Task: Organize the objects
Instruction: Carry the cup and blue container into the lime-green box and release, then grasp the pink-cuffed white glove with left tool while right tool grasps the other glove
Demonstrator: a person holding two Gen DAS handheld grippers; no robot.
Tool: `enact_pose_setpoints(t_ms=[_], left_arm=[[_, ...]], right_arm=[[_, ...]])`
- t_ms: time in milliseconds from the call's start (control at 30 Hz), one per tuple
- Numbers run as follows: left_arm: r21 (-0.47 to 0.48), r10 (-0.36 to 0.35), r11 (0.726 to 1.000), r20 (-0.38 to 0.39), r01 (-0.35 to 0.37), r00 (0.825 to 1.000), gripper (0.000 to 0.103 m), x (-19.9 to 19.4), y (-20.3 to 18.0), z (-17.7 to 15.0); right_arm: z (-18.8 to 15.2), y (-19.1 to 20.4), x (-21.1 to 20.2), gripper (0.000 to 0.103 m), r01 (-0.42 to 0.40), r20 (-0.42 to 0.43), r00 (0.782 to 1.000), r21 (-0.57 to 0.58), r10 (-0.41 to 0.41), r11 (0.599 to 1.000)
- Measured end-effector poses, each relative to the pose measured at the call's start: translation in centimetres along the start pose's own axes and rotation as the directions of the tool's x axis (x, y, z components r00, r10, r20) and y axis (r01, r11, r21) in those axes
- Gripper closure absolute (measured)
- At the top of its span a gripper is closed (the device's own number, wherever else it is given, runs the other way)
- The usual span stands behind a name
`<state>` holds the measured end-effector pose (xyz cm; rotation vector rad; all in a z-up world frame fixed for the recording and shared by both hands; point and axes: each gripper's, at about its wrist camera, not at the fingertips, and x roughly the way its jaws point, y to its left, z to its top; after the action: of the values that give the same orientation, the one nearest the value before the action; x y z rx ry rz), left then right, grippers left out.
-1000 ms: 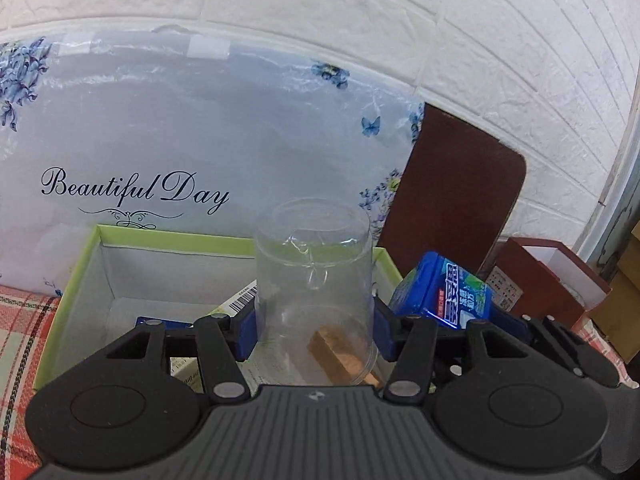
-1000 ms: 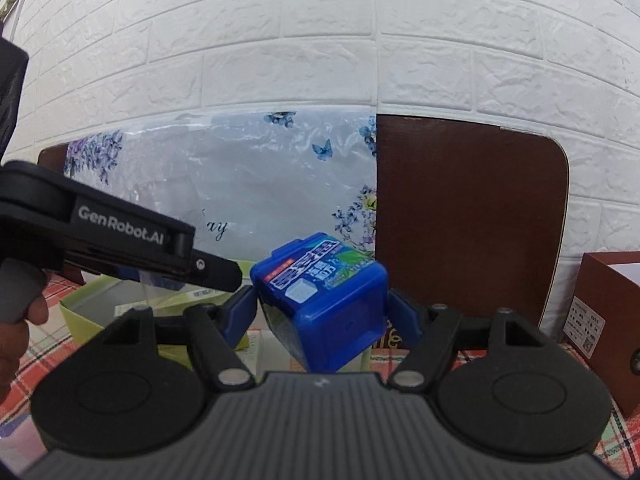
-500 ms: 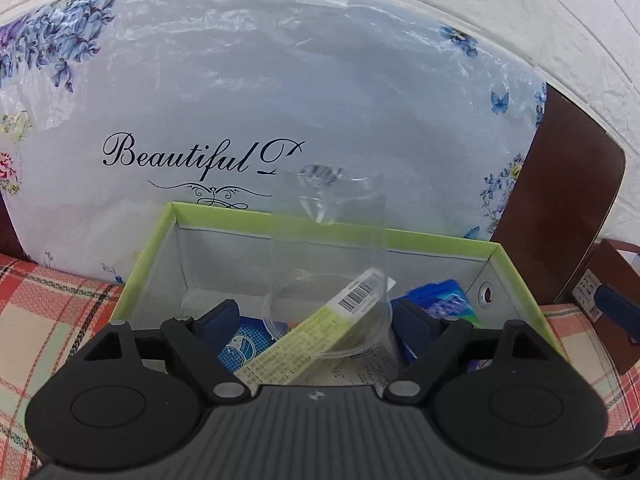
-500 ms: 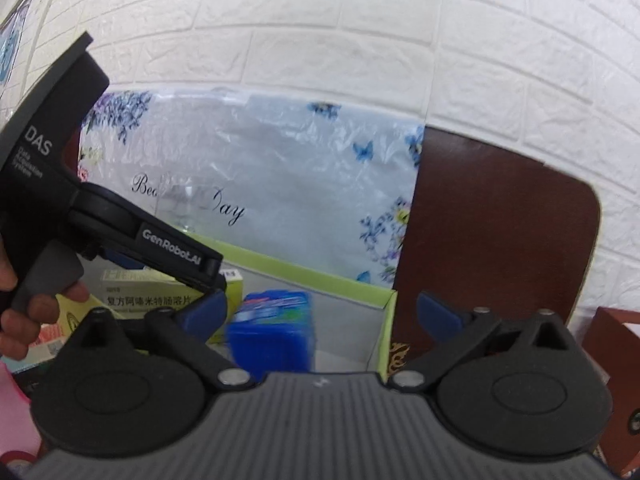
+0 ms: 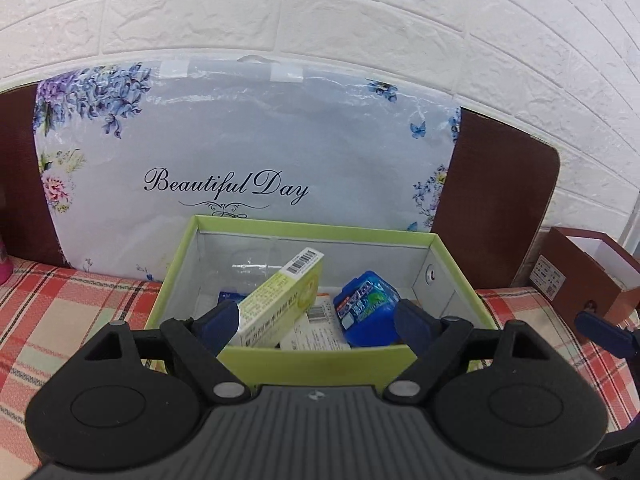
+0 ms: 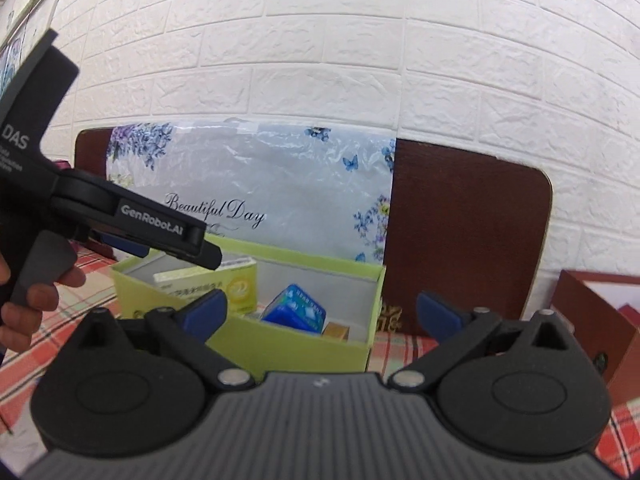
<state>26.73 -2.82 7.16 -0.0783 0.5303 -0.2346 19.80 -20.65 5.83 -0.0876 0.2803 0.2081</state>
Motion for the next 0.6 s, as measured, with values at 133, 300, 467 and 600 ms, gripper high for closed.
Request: enact_pose_setpoints(t_ms=[133,300,467,600], left_arm=[[0.008,-0.002,1.000,-0.018,0.002,1.000,0.015,-3.1,-1.0,-2.4],[-0.006,-0.010,1.000,-0.027,0.009,1.000,0.015,-6.5,-1.9,-5.6],[-0.050,-0.020,0.999,-0.050,0.018,0.999,0.015,-8.8,-2.1,-8.9],[-0.106,-0.004,0.994,-0.089,-0.006,0.996,0.015,-9.7,-1.5,-11.7]], right_arm=[[-1.7,0.4,-2.6,0.000,-0.025,-0.045,0.999,0.058,0.027,0.998],[-4.4,1.1,-5.8,0.000,-0.037,-0.095,0.994,0.122,0.049,0.992],[-6.8,1.4,-8.1,0.000,-0.033,-0.137,0.989,0.181,0.058,0.983],[-8.7,1.3,-9.4,0.000,-0.007,-0.177,0.983,0.222,0.047,0.975]])
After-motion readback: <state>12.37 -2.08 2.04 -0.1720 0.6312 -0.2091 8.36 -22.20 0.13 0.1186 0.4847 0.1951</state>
